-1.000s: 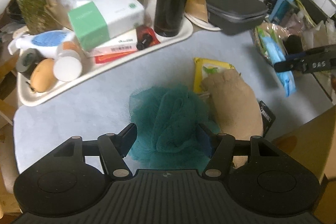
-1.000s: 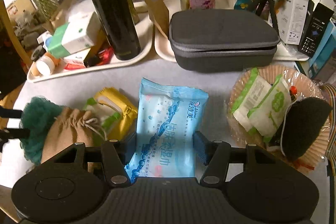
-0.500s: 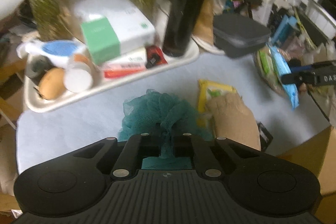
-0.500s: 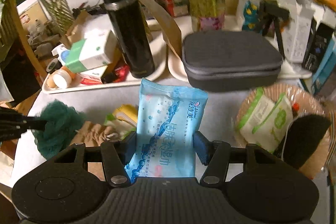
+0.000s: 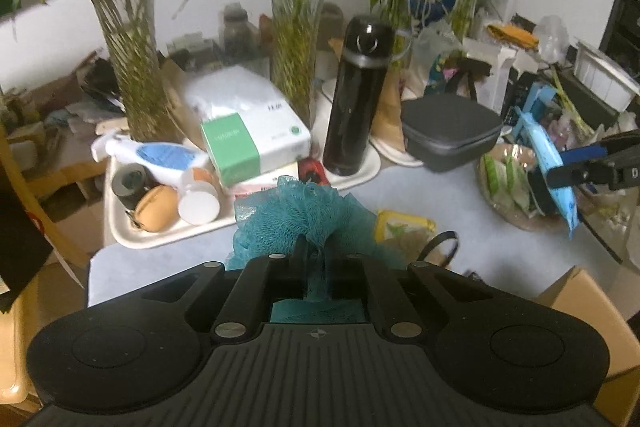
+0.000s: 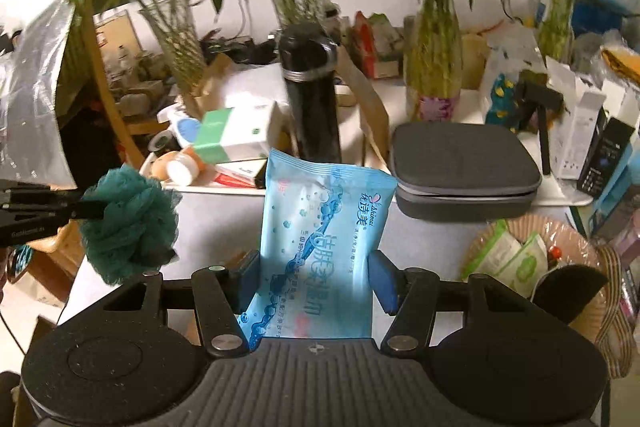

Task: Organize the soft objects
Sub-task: 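Grasp the teal mesh loofah with the left tool while right tool lifts the wipes, then carry the loofah and wipes with both tools over the cardboard box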

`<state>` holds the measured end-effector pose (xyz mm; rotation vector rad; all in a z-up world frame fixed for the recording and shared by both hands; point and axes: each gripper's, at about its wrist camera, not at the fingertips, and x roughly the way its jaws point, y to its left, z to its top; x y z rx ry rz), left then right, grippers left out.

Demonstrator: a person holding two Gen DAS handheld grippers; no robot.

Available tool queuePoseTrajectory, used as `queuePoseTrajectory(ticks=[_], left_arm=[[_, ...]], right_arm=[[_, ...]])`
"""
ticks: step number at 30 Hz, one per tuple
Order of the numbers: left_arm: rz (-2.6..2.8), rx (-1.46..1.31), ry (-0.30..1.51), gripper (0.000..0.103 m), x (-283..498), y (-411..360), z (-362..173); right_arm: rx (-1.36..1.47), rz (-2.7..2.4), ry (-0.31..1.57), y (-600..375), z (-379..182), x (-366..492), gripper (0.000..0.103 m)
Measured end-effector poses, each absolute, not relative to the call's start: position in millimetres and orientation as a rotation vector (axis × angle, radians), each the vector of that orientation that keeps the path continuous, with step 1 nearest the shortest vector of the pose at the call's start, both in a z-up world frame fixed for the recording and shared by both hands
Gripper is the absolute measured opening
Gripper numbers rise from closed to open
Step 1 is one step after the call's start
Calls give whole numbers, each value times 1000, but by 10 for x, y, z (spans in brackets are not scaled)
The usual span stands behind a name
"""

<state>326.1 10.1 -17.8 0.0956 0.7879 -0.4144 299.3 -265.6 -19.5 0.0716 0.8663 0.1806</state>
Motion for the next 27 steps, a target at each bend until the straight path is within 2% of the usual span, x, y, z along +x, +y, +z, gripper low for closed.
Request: queuePoseTrajectory(ticks=[13,27], left_arm=[[-434,100,678,7,2613,91,402],[-516,95,648,6,1795,-14,689]], right_arm=[[32,260,836,-2473,240,2444,60],[39,271,839,-2466,310,1968,60]])
